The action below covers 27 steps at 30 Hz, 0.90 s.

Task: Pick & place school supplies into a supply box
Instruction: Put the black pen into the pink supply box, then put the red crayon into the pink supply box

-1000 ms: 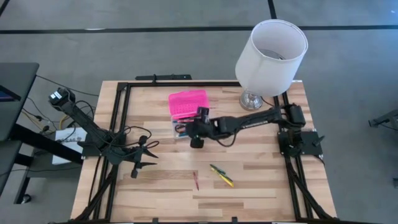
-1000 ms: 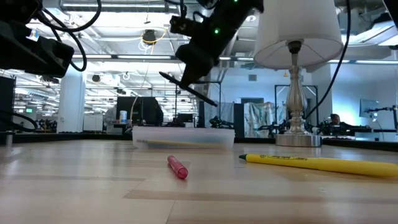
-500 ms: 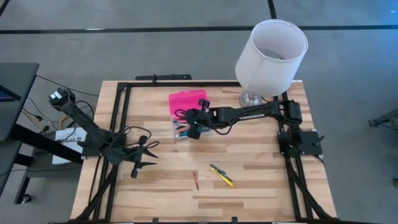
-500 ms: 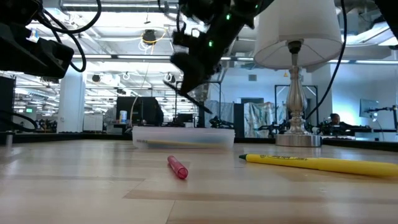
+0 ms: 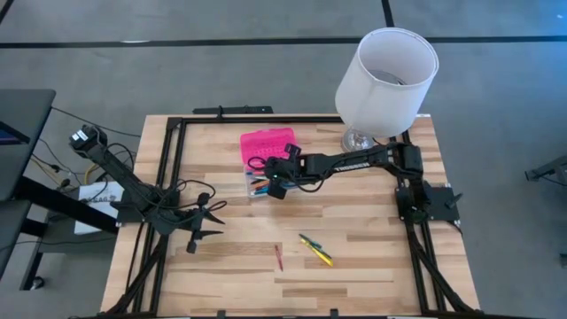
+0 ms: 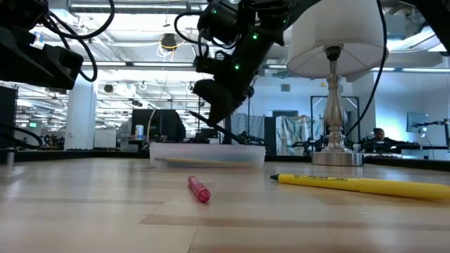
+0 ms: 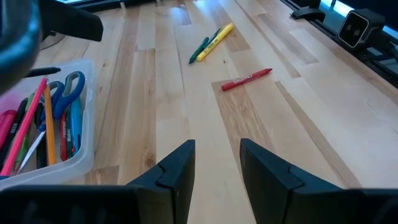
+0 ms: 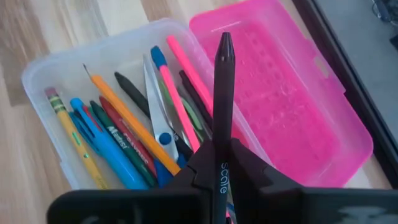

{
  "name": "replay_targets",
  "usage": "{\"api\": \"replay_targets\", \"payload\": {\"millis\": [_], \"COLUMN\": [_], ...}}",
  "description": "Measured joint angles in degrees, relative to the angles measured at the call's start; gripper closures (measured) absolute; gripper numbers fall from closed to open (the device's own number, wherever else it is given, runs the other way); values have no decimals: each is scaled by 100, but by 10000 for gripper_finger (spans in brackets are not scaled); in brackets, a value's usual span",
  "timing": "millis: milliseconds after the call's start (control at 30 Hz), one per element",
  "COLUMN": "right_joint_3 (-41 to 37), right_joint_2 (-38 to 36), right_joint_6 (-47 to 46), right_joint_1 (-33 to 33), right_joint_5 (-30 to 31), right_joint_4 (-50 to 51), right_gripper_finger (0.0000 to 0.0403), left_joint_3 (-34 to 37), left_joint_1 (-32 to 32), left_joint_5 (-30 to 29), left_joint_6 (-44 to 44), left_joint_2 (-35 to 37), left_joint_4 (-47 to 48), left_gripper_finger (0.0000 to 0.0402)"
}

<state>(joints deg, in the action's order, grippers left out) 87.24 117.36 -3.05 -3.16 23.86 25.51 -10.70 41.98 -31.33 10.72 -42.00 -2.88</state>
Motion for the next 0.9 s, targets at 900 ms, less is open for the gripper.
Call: {"api": "replay_targets", "payload": {"millis": [900], "right_joint_3": [-1], "right_joint_2": [-164], "right_joint_6": [297], "right_joint_1": [407], "right_joint_5": [-121], "right_joint_4": [175], "right_gripper_finger": [292], "left_joint_3": [36], "left_joint_1": [0], "left_joint_5": [-9], "left_joint_6": [110], "left_joint_2": [0], "left_joint_4": [33], "left_gripper_finger": [278]}}
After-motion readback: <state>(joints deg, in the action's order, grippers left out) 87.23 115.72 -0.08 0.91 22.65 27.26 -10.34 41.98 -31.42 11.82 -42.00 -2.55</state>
